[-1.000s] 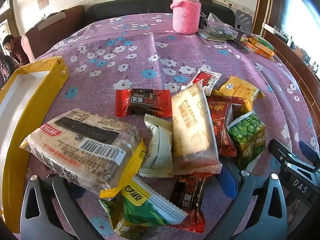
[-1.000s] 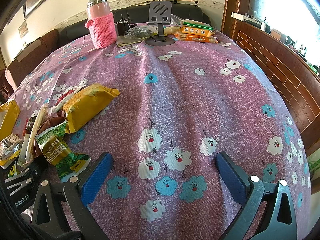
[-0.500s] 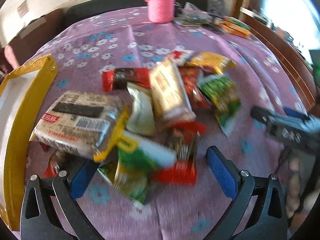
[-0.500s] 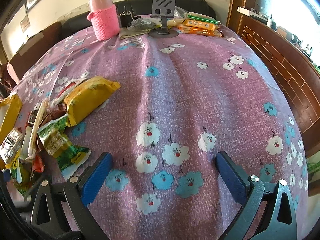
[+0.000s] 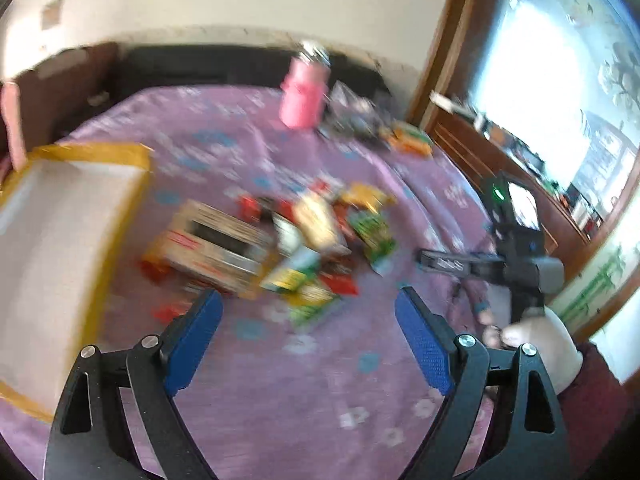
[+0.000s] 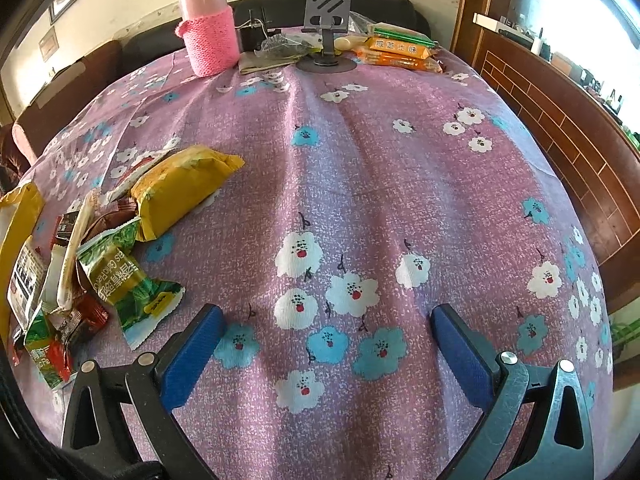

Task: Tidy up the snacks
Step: 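Move both tools toward the snack pile and open the grippers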

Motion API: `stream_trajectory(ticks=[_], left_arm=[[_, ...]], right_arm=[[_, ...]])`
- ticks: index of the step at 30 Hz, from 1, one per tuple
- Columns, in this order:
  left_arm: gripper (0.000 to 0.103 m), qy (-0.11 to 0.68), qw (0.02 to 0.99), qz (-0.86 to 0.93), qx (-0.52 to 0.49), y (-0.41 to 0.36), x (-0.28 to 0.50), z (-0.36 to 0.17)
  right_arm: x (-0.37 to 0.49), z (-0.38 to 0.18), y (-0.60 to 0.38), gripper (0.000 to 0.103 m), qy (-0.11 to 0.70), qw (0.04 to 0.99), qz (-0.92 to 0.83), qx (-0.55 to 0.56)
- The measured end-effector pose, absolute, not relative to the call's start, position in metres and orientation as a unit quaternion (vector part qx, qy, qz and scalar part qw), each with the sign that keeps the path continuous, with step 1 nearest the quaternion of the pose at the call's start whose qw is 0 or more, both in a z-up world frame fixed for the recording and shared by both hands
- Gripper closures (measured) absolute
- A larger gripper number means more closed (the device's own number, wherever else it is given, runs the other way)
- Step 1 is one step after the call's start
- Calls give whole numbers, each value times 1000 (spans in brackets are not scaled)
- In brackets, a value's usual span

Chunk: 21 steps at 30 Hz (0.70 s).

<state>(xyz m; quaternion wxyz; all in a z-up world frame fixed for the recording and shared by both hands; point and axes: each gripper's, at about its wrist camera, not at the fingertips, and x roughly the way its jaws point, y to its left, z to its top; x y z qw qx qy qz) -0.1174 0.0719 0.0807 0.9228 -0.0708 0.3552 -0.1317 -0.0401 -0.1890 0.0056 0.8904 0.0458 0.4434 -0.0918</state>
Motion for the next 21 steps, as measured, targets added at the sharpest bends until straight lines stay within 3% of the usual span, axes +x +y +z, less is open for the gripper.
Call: stream_trajectory(ticks=[2, 3, 6, 8, 10, 16, 18, 20, 21], left_arm=[[14, 336, 934, -98, -75, 99, -123, 89], [14, 323, 940, -75, -76, 115, -125, 95], [14, 300, 950, -27, -81, 150, -123, 100], [13, 303, 949, -6, -89, 164, -121, 96], [13, 311, 945, 1, -101, 173, -121, 90], [14, 345, 932, -34, -106, 164, -120, 75], [19, 348, 930, -59, -100, 157, -120, 73], [34, 355, 928, -76, -88, 147, -121, 71], [34, 361, 925, -83, -83, 143, -118, 69]], right_arm=[[-52, 18, -186, 17, 415, 903, -101, 37], [-59, 25, -183, 17, 397, 912, -99, 35], [-93, 57, -169, 13, 310, 946, -92, 25], [-104, 67, -160, 0, 277, 958, -57, 33], [-102, 68, -152, 0, 293, 955, -24, 45], [-89, 50, -116, 17, 360, 930, 64, 47], [-88, 45, -109, 21, 368, 926, 77, 43], [-88, 42, -102, 27, 375, 922, 89, 46], [-89, 41, -100, 30, 377, 920, 98, 49]])
